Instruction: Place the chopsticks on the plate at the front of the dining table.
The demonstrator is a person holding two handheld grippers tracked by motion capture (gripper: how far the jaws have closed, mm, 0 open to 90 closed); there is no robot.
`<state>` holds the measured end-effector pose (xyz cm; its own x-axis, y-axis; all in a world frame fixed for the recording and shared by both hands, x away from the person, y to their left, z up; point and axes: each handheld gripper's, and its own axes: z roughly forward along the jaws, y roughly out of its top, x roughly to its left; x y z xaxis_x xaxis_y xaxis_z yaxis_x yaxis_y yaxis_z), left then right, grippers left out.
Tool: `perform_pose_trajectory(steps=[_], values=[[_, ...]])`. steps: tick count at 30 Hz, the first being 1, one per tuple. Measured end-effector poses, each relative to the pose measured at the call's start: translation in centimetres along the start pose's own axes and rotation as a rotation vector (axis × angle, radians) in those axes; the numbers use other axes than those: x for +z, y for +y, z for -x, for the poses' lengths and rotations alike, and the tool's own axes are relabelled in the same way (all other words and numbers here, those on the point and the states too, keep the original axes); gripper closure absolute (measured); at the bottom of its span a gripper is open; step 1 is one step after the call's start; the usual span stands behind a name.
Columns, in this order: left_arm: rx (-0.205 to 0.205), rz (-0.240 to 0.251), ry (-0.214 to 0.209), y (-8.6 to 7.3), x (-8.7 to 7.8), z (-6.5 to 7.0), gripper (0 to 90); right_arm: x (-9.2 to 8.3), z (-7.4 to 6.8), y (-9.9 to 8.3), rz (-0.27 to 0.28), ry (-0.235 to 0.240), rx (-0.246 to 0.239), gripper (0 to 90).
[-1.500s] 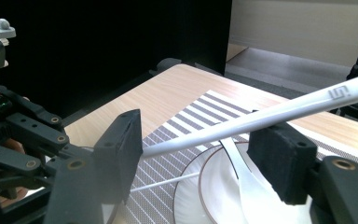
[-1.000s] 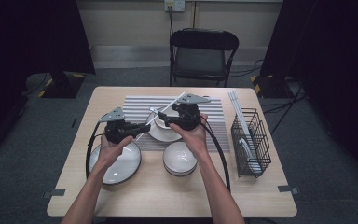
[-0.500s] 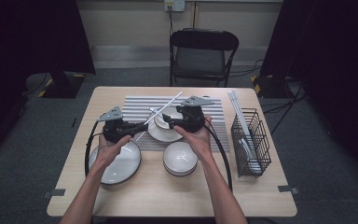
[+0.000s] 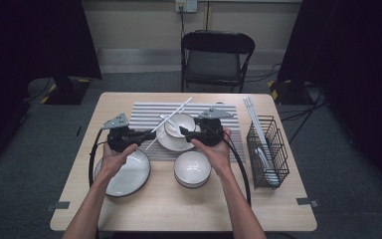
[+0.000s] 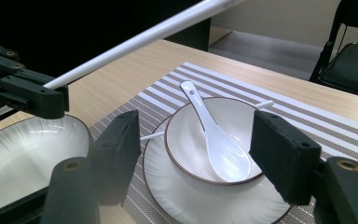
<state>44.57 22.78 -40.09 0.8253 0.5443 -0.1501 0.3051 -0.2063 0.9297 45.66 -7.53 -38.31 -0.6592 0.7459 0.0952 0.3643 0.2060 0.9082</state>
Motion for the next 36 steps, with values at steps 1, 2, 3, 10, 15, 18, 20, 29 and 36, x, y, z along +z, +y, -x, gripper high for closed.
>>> perform_pose_trajectory(steps=[1,2,3,10,15,18,20,29,36], values=[[0.0,-0.001,0.004,0.0,-0.1,0.0,85.8,-0.1,0.1,0.0,-0.002,-0.004,0.001,33.3],[-0.005,0.006,0.003,0.0,-0.1,-0.1,85.8,-0.1,0.1,-0.1,-0.001,-0.009,-0.001,33.2],[-0.002,0.006,0.003,0.0,-0.2,-0.1,85.8,-0.2,0.2,-0.2,-0.007,-0.008,0.002,33.1],[-0.006,0.016,0.014,0.0,-0.7,-0.4,85.8,-0.6,0.5,-0.3,-0.01,-0.016,0.003,32.4],[-0.011,0.021,0.018,0.0,-0.9,-0.6,85.8,-0.7,0.6,-0.4,-0.02,-0.024,0.0,31.9],[-0.011,0.017,0.023,0.0,-1.1,-0.7,85.8,-0.7,0.7,-0.6,-0.021,-0.026,0.0,32.1],[-0.009,0.02,0.023,0.1,-1.4,-0.9,85.8,-0.7,0.9,-0.9,-0.025,-0.032,0.003,32.0],[-0.022,0.027,0.04,0.0,-2.0,-1.5,85.8,-0.9,1.8,-1.9,-0.06,-0.049,0.025,29.2],[-0.021,0.025,0.047,0.2,-2.5,-2.0,85.8,-0.8,2.3,-2.7,-0.07,-0.066,0.041,28.7]])
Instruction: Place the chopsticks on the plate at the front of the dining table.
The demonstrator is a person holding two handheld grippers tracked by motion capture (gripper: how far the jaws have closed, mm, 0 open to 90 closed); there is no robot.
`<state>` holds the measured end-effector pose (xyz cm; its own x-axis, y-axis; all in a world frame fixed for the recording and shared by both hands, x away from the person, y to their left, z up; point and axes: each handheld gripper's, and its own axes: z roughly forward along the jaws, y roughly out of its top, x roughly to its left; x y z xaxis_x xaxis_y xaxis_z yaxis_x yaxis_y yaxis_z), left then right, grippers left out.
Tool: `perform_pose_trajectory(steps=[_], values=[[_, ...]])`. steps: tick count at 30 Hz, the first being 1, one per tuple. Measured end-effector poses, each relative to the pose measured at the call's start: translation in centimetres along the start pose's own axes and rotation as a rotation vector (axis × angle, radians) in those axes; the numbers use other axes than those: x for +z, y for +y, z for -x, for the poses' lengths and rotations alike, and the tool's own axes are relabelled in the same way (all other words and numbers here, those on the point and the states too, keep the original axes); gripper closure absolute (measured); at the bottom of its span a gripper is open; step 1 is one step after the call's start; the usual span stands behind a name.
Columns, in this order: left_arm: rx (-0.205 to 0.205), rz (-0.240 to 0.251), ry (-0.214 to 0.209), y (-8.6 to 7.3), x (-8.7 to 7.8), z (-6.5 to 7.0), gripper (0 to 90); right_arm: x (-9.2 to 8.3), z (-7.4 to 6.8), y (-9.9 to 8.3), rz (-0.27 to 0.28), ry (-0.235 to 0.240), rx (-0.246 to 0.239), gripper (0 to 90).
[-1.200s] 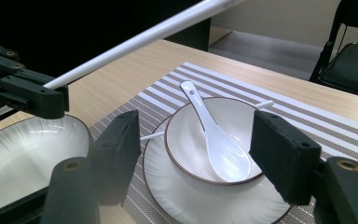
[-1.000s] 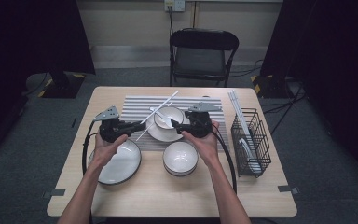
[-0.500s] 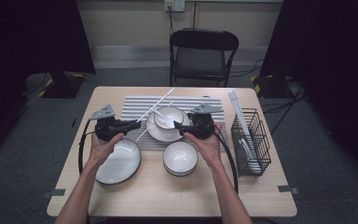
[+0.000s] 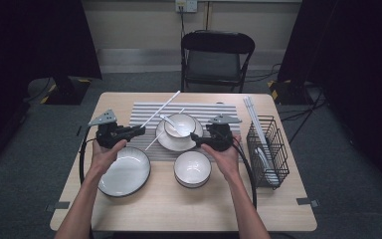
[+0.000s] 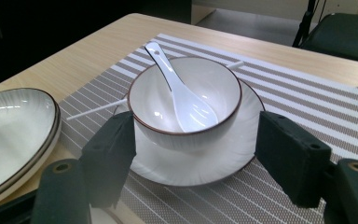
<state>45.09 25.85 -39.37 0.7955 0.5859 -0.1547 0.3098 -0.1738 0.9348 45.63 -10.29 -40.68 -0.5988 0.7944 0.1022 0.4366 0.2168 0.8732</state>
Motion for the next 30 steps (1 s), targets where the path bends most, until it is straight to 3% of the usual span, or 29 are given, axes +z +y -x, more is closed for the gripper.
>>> perform_pose_trajectory(steps=[7,11,14,18,21,30], values=[[0.016,-0.018,0.019,0.3,-0.1,-0.7,85.8,0.2,0.9,-1.1,-0.029,-0.017,0.025,28.0],[-0.002,-0.006,0.024,0.5,-0.4,-1.1,85.8,0.1,1.2,-1.7,-0.028,-0.031,0.028,28.0],[0.014,-0.013,0.03,0.8,-0.5,-1.4,85.8,0.2,1.5,-2.2,-0.036,-0.041,0.038,27.9],[-0.002,-0.003,0.027,1.0,-0.3,-1.4,85.8,0.6,1.8,-2.7,-0.067,-0.054,0.039,26.6],[0.004,-0.001,0.04,1.2,-0.2,-1.7,85.8,0.6,1.8,-3.1,-0.062,-0.064,0.035,27.9],[-0.01,-0.019,0.051,1.2,0.4,-2.5,85.8,0.8,2.6,-4.7,-0.091,-0.09,0.06,28.1]])
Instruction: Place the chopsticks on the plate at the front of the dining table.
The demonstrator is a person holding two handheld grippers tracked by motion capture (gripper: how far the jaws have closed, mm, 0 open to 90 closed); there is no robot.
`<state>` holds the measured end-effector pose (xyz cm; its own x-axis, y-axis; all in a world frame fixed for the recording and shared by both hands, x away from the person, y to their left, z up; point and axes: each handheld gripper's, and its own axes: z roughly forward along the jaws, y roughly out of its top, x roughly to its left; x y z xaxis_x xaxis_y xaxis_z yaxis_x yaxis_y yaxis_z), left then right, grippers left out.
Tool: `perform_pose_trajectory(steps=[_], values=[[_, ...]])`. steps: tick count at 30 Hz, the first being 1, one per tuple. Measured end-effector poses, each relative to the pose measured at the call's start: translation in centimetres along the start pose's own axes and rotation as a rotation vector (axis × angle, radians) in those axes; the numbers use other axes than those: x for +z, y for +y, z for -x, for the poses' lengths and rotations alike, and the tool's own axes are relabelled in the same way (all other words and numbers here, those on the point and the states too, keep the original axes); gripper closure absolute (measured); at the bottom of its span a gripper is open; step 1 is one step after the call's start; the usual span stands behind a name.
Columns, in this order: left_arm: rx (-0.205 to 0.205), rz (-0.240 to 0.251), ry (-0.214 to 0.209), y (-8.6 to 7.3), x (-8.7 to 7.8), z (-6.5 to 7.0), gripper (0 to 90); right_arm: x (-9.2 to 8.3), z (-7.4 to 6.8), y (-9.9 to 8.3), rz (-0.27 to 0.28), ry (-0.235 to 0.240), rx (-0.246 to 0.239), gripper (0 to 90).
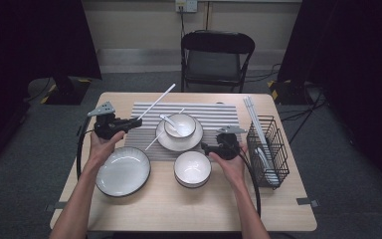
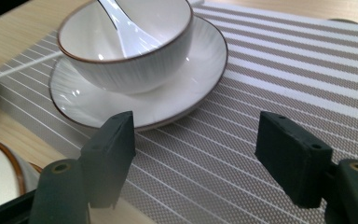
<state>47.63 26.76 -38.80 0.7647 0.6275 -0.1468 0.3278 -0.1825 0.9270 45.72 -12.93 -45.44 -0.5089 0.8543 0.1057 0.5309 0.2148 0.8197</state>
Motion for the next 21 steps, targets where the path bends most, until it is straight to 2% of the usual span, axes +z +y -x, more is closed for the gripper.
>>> perform_pose_trajectory(steps=[2,4,7,12,14,18,21], values=[[-0.013,-0.003,0.006,0.1,0.1,-0.2,85.8,0.1,0.2,-0.4,-0.011,-0.013,-0.005,28.1],[-0.013,-0.01,0.011,0.2,0.2,-0.4,85.8,0.2,0.4,-0.7,-0.012,-0.006,0.015,27.9],[-0.015,0.002,0.018,0.5,0.1,-0.7,85.8,0.0,0.6,-1.0,-0.015,-0.014,0.014,28.5],[-0.018,-0.026,0.03,0.5,0.6,-1.2,85.8,0.2,0.9,-1.5,-0.027,-0.031,0.014,28.3],[-0.036,-0.023,0.029,0.5,0.7,-1.6,85.8,0.4,1.0,-1.8,-0.038,-0.035,0.016,28.3],[-0.045,-0.031,0.04,0.7,1.0,-2.3,85.8,0.6,1.2,-2.3,-0.052,-0.043,0.016,27.9],[-0.07,-0.029,0.04,0.4,1.4,-2.8,85.8,0.6,1.4,-2.5,-0.063,-0.059,0.019,27.6]])
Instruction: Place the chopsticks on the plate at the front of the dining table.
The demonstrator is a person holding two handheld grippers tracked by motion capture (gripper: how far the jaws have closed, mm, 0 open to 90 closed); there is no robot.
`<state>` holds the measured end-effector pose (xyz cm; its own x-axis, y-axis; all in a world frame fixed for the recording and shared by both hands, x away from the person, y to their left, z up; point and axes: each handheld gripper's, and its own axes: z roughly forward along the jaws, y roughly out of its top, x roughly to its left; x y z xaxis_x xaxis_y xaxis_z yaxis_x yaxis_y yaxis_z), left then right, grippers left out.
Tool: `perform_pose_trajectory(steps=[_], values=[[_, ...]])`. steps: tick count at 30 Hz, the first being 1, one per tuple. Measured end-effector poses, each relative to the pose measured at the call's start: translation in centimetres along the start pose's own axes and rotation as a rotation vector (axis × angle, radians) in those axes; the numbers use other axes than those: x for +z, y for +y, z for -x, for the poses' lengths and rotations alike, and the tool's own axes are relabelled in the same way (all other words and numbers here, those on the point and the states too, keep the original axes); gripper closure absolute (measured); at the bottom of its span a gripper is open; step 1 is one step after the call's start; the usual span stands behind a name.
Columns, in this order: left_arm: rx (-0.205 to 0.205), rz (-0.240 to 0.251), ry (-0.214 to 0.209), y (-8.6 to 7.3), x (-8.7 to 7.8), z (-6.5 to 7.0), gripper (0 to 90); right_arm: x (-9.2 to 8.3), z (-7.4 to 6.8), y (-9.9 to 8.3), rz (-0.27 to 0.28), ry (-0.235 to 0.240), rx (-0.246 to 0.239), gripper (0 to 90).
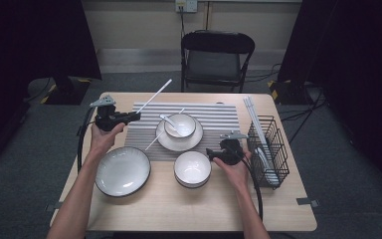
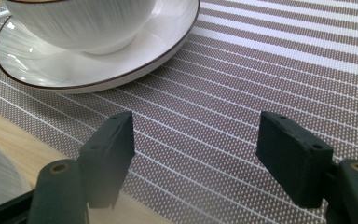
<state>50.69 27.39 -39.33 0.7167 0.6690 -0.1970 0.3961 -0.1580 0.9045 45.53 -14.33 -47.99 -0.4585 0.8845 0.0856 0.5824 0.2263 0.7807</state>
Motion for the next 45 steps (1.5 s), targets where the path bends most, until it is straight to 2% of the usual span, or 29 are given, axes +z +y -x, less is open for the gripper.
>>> perform_pose_trajectory(steps=[3,12,20,24,31,34,45], values=[[-0.003,-0.028,0.011,-0.4,0.5,-0.3,85.8,0.2,0.1,-0.2,-0.017,-0.014,-0.004,27.3],[-0.024,-0.045,-0.006,-1.0,1.8,-0.7,85.8,0.9,0.0,-0.7,-0.055,-0.039,-0.021,26.6],[-0.03,-0.068,0.002,-1.4,2.6,-0.9,85.8,1.1,0.2,-1.6,-0.041,-0.062,-0.024,27.6],[-0.038,-0.085,0.005,-1.8,3.1,-0.9,85.8,1.2,-0.1,-1.7,-0.05,-0.082,-0.052,26.8],[-0.032,-0.106,0.01,-2.0,3.9,-0.8,85.8,1.2,-0.2,-1.7,-0.05,-0.083,-0.053,26.7],[-0.05,-0.108,0.004,-2.3,4.1,-1.0,85.8,1.2,-0.2,-1.7,-0.05,-0.083,-0.053,26.8],[-0.068,-0.137,0.013,-2.9,5.1,-1.3,85.8,1.2,-0.2,-1.7,-0.05,-0.083,-0.054,26.8]])
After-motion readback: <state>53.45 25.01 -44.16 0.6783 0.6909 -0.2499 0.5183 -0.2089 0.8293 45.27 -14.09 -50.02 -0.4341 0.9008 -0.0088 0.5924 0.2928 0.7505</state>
